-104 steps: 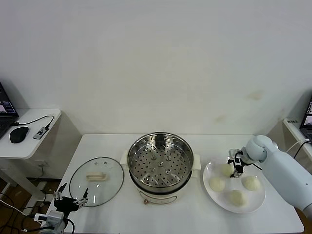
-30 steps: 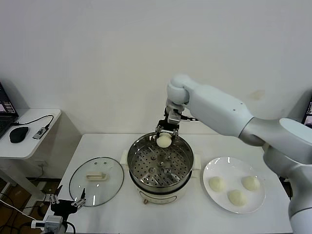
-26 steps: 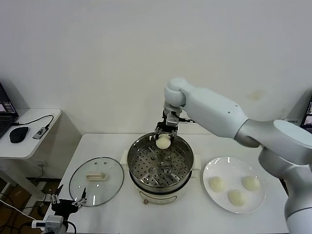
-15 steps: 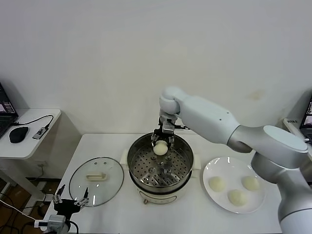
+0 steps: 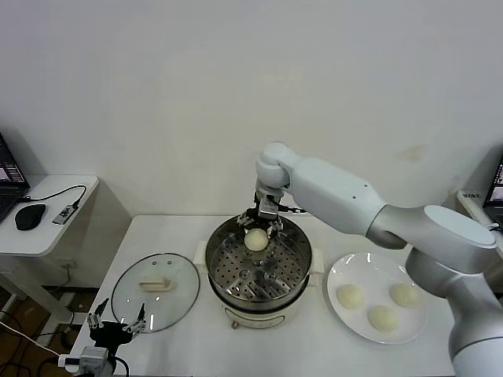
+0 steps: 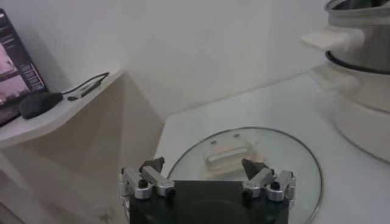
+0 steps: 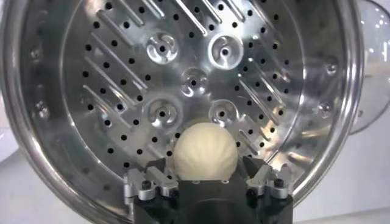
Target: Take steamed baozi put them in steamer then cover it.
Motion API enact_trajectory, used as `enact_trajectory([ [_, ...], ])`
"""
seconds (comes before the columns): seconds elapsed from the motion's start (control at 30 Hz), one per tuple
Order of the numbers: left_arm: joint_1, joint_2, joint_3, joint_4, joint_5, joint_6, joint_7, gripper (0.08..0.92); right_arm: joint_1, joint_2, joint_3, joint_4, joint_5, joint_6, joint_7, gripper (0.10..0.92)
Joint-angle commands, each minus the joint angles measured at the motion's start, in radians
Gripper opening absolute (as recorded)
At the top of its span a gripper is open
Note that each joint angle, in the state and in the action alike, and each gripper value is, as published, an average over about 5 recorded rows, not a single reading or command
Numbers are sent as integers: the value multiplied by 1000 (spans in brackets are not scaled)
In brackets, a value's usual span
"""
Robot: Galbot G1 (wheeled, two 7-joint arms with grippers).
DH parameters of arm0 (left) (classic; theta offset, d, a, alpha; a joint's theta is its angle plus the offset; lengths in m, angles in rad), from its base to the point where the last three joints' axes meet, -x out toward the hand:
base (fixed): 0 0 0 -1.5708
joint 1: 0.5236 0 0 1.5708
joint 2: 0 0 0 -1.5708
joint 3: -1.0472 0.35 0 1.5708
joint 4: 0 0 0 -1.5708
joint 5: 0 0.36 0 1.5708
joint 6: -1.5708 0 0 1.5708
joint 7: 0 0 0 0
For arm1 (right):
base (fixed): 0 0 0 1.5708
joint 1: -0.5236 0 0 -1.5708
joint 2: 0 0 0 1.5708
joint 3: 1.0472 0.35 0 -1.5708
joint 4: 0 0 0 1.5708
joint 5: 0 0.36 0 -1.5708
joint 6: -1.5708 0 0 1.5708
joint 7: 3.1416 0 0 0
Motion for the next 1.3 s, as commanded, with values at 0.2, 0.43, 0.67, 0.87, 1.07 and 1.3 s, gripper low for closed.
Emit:
enact_trajectory([
  [0.2, 1, 10, 7, -13, -8, 22, 11, 823, 169, -339, -7, 325, 418, -605, 10, 823],
  [0.43, 5, 31, 5, -21, -29, 52, 12, 823, 185, -593, -5, 449, 550, -934, -4, 823],
  [0.67, 6, 31, 11, -40, -41, 67, 11, 823, 47, -766, 17, 562, 439, -1139, -13, 823],
  [0.87, 16, 33, 20, -49, -38, 67, 11, 823, -123, -848, 97, 653, 332, -1170, -12, 823],
  [1.07, 28, 31, 24, -65, -34, 67, 10, 823, -223, -855, 104, 667, 274, -1164, 0, 823],
  [1.3, 36, 24, 28, -66, -6, 73, 6, 823, -342, -808, 139, 611, 249, -1178, 43, 823],
])
